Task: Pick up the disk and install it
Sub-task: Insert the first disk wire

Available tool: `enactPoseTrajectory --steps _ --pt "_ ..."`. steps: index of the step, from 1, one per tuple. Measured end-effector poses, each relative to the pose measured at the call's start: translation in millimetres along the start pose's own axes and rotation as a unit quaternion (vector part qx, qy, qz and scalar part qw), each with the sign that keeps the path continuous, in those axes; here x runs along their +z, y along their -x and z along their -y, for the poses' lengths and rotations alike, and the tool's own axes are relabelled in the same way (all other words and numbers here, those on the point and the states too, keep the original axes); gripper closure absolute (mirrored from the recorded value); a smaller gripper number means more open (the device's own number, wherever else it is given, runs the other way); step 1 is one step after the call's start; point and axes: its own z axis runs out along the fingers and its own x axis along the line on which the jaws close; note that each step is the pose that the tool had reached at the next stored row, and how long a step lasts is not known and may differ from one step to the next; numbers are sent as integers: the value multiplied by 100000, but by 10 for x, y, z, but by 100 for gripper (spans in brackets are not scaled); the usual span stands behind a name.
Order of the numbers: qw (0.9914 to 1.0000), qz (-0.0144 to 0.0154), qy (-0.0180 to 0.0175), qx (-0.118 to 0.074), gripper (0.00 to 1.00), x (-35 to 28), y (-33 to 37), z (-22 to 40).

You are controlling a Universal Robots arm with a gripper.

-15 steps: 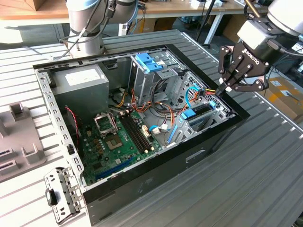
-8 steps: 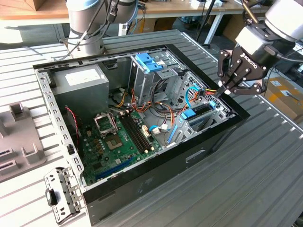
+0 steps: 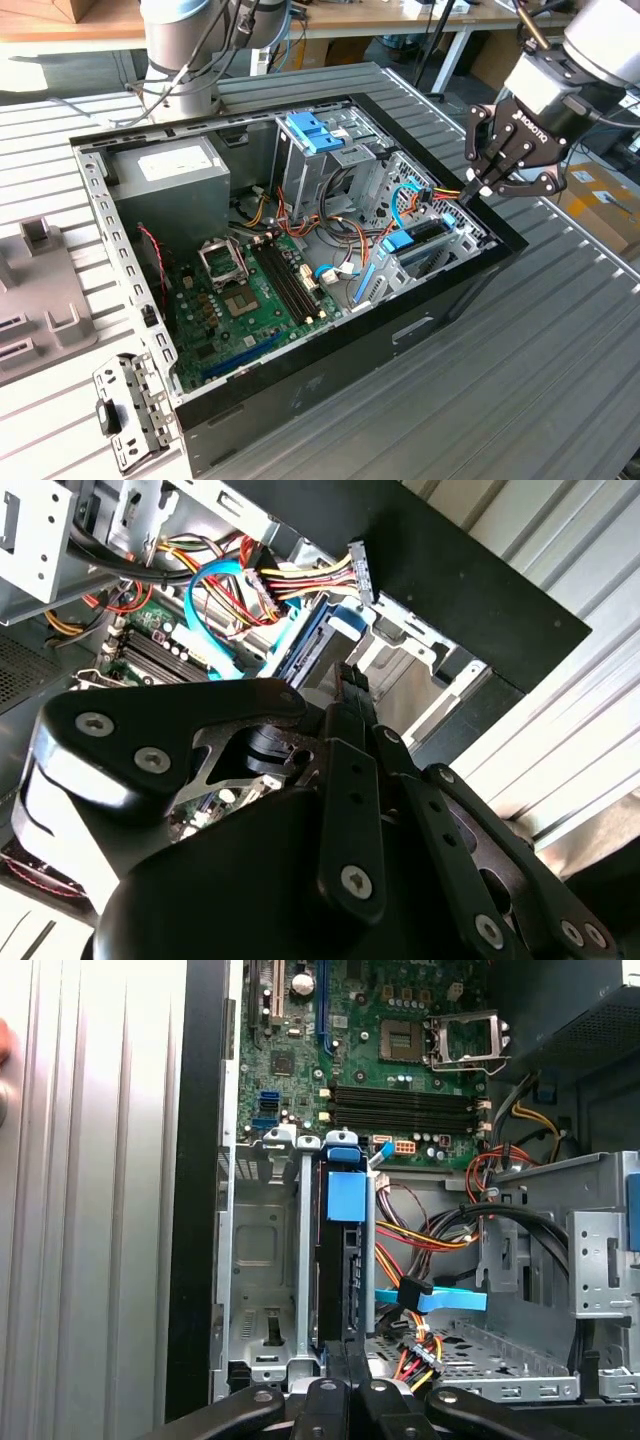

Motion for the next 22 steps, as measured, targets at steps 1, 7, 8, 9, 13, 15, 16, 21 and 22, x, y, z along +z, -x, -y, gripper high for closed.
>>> enactPoseTrajectory --steps 1,7,8,9,13,15,16,21,22 --pt "100000 5 -1 -3 89 1 0 0" --pt "99954 -38 -2999 -377 89 10 -1 2" --pt "99953 -42 -3034 -386 89 10 -2 2" --pt "99951 -51 -3095 -386 89 9 -1 1" --pt "99946 -50 -3254 -420 89 10 -1 1" --pt "99946 -60 -3248 -573 89 9 -1 1" --pt "99945 -66 -3236 -660 89 9 -1 1" --pt "99918 -186 -2977 -2727 89 9 -1 1" --pt "99912 -200 -2948 -2972 89 9 -1 1"
